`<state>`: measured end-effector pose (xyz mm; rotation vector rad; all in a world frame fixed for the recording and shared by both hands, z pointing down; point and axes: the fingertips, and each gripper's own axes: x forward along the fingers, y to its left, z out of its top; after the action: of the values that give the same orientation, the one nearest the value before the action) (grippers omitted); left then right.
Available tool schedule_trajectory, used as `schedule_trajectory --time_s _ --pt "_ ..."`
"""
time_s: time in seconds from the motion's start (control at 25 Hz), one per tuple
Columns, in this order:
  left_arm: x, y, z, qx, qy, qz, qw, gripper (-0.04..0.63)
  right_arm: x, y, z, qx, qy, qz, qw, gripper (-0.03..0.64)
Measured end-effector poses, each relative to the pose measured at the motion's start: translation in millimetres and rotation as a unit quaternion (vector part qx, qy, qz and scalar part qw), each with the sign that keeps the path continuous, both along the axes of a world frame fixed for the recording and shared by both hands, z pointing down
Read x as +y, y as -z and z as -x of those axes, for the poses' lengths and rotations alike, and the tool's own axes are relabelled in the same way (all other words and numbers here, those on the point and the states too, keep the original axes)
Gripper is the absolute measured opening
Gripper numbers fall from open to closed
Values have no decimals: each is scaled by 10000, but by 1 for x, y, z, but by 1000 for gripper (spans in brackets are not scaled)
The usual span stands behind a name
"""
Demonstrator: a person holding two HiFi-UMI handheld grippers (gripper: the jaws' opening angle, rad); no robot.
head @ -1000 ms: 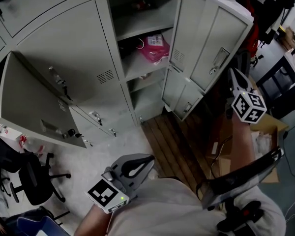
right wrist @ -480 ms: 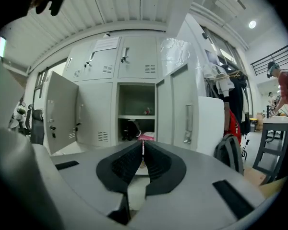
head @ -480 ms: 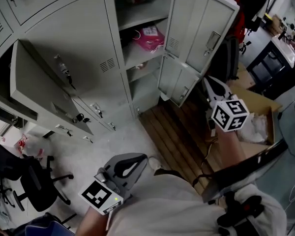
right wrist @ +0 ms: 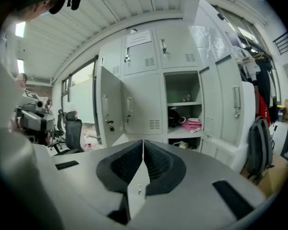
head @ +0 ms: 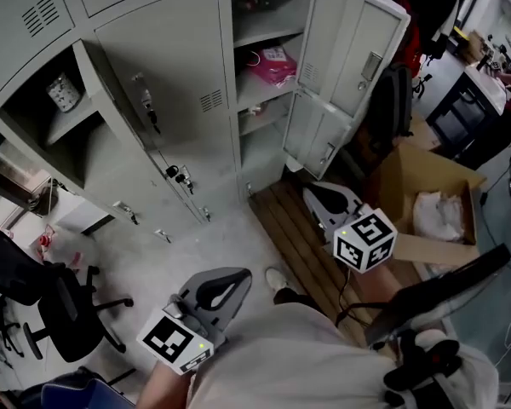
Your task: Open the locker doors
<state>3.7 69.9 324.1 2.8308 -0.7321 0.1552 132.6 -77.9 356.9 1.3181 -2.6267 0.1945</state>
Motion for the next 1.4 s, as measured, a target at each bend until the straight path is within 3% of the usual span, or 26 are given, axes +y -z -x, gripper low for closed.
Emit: schedule_trajectory --time_s 0.2,0.52,1.4 --pt "32 -3 28 16 163 -4 9999 11 57 -17 61 21 594 189 9981 17" --pt "74 -14 67 74 377 104 9992 11 125 -21 130 90 1255 98 9920 17" --pt "119 -29 104 84 619 82 9980 11 188 -17 196 213 1955 -76 9804 17"
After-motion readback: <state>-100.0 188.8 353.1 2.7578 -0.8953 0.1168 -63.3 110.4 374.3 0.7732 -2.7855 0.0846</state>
